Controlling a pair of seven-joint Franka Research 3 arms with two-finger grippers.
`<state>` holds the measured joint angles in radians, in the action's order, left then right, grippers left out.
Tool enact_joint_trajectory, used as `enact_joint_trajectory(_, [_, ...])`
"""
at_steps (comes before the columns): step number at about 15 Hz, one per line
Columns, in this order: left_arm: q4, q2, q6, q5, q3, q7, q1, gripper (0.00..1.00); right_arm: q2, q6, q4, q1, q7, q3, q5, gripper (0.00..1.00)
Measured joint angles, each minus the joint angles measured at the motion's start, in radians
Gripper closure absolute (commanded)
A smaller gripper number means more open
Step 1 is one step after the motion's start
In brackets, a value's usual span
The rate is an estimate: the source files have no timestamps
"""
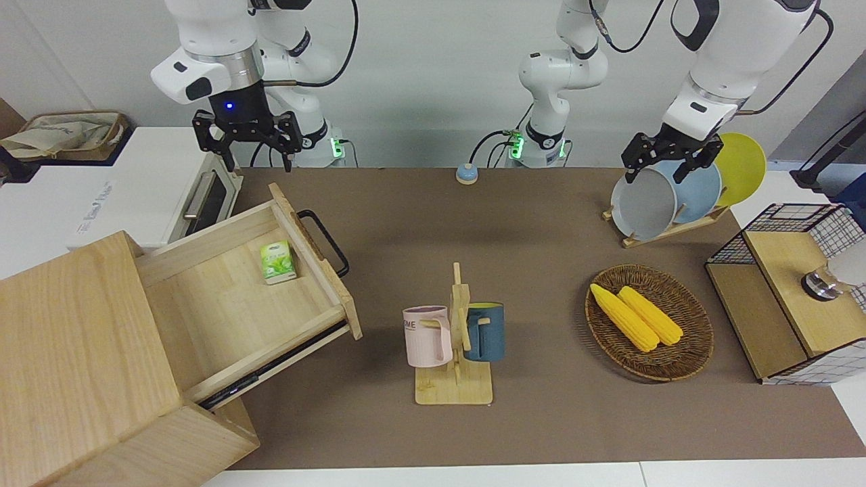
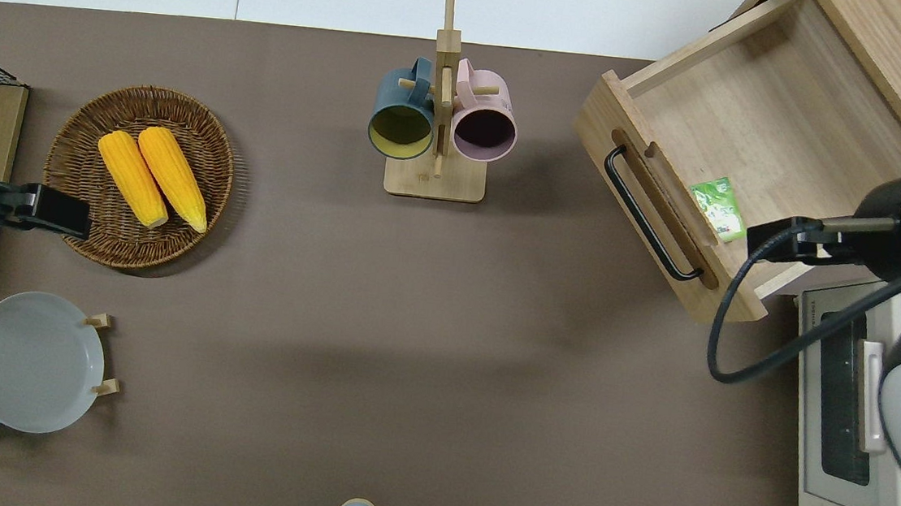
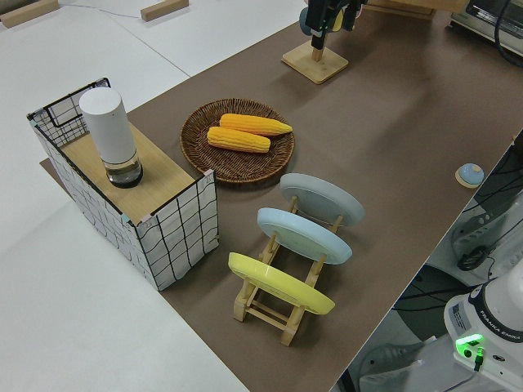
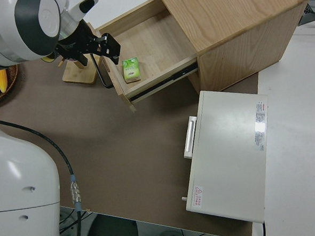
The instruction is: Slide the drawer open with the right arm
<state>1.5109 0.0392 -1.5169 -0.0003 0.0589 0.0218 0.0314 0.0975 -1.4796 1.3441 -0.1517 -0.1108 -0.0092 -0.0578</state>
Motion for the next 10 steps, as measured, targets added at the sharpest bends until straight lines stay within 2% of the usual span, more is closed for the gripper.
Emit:
enact_joint_trajectory(4, [0.0,0.0,0.0,0.0,0.0,0.0,0.0,0.01,0.001,0.001,0.024,0.068,0.099,0.0,0.046,0.015])
enact_joint_trajectory(7, [0.0,0.0,0.0,0.0,0.0,0.0,0.0,0.01,0.005,0.001,0.041,0.108,0.122,0.0,0.07,0.015])
enact_joint_trajectory(10, [0.0,0.0,0.0,0.0,0.0,0.0,0.0,0.01,0.016,0.001,0.047,0.122,0.129,0.0,0.072,0.015])
